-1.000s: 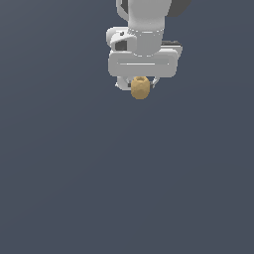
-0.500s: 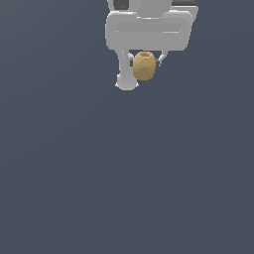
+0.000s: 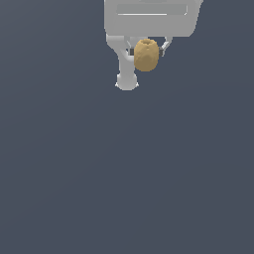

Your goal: Pick up the object and move it to a goal position.

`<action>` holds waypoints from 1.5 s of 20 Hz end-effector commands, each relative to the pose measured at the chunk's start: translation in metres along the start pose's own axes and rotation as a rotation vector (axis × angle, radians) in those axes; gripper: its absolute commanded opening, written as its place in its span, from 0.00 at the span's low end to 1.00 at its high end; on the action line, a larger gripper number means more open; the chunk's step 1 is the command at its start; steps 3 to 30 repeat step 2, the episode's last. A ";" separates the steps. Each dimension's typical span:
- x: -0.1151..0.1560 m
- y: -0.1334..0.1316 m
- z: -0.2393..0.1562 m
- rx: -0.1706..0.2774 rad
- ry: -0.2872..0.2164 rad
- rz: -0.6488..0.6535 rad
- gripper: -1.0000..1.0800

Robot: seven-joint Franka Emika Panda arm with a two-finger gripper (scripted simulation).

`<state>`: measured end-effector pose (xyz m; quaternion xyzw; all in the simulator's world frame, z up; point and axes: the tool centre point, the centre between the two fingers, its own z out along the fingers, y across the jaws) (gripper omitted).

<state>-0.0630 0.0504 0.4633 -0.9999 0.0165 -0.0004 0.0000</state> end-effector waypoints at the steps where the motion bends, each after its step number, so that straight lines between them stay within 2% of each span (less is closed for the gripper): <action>1: 0.001 0.000 -0.002 0.000 0.000 0.000 0.00; 30: 0.001 0.000 -0.002 0.000 0.000 0.000 0.00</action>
